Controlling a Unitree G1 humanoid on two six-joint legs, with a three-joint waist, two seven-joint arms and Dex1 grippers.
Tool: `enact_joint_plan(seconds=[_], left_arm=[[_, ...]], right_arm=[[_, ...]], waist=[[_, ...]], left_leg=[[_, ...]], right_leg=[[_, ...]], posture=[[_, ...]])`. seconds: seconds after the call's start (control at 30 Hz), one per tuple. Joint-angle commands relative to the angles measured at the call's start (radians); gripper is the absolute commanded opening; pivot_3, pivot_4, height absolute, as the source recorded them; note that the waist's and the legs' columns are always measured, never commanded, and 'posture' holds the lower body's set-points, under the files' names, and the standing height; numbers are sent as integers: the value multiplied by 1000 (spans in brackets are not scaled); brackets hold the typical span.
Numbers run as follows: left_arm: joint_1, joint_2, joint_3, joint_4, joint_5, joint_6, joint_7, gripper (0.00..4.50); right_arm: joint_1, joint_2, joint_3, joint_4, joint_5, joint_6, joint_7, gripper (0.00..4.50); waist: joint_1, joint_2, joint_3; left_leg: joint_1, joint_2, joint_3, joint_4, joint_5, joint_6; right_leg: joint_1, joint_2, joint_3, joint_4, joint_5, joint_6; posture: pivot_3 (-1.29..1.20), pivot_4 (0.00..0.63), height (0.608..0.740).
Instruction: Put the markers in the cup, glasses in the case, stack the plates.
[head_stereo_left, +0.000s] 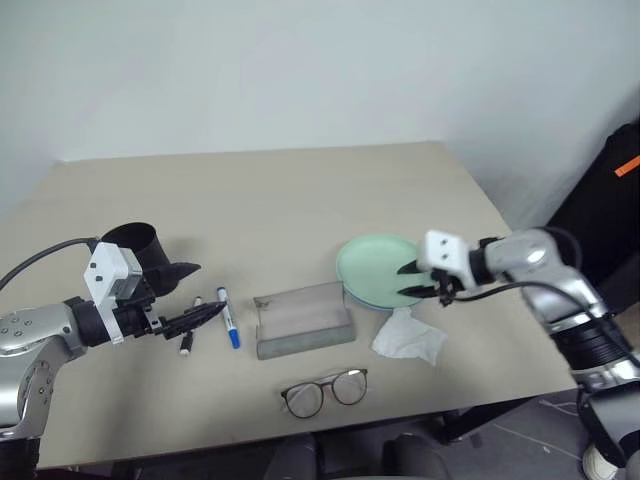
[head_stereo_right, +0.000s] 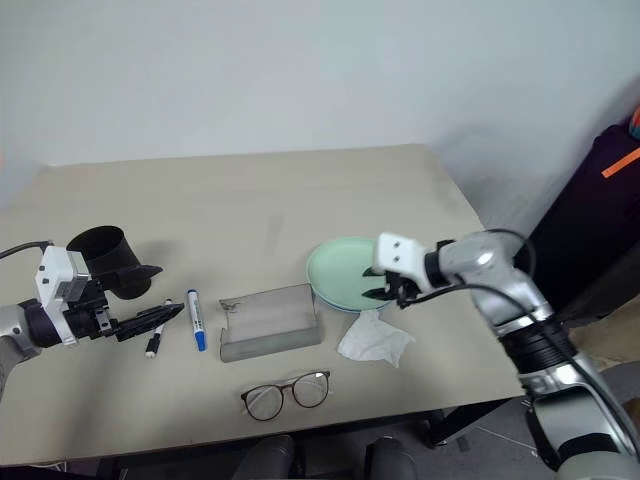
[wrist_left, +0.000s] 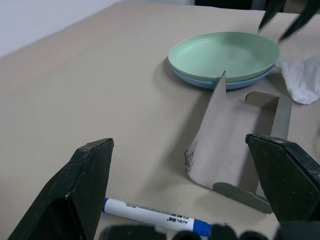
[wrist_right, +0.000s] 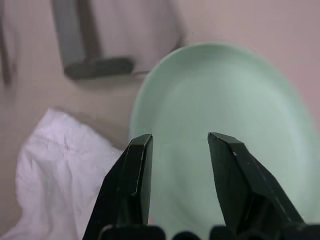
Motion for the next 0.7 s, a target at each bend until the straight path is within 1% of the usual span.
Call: enact_joint_plan(seconds=[0.03, 0.1, 0.2, 0.3, 0.37, 0.5, 0.6, 0.7], left_arm=[[-8, 4, 28, -26, -11, -9, 3, 4500], [-15, 5, 24, -19, -10, -10, 0, 4500], [-25, 9, 19, -7, -7, -11, -6, 4500], [-30, 12, 16, -1, -4, -13, -10, 4500], [-32, 14, 16, 1, -5, -12, -13, 4500], [-35, 16, 15, 4, -4, -11, -18, 4500], [-35, 14, 12, 1, -3, -10, -17, 4500], [-33, 13, 13, -4, -3, -7, -16, 4500]], right_arm=[[52, -78, -79, -110, 94, 98, 58, 1941], [126, -124, -96, -170, 121, 122, 71, 1941], [210, -151, -107, -232, 135, 157, 47, 1941], [257, -157, -105, -272, 145, 195, 28, 2497], [291, -168, -102, -294, 135, 180, 19, 3139], [336, -196, -77, -292, 73, 91, -7, 4443], [352, -201, -54, -280, 47, 63, -14, 4443], [350, -173, -17, -234, 4, 35, -49, 4443]], waist=[[0, -1, 0], [0, -1, -1], [-1, 0, 0], [-4, 0, 0], [-3, 0, 0], [1, 0, 0], [0, 0, -1], [-1, -1, -1]], left_leg=[[0, 0, 0, 0, 0, -1], [1, 0, 0, 0, -1, -1], [1, 0, 0, 0, -1, -1], [1, 0, 2, 0, -1, -2], [1, 1, 3, 0, -1, -2], [1, 1, 2, 1, -1, -2], [0, 1, 3, 2, -1, -2], [1, 1, 3, 2, -1, -2]], right_leg=[[0, 0, 0, 0, 0, 0], [1, 0, -1, 0, 0, 0], [1, 0, -1, 0, 0, 0], [0, -1, -1, 0, 0, 0], [-1, -1, -1, 0, 0, 0], [-2, -2, -1, 0, 0, 0], [-3, -2, -1, 0, 0, 0], [-3, -2, -1, 0, 0, 0]], posture=[[0, 0, 740], [0, 0, 740], [0, 0, 740], [0, 0, 740], [0, 0, 740], [0, 0, 740], [0, 0, 740], [0, 0, 740]])
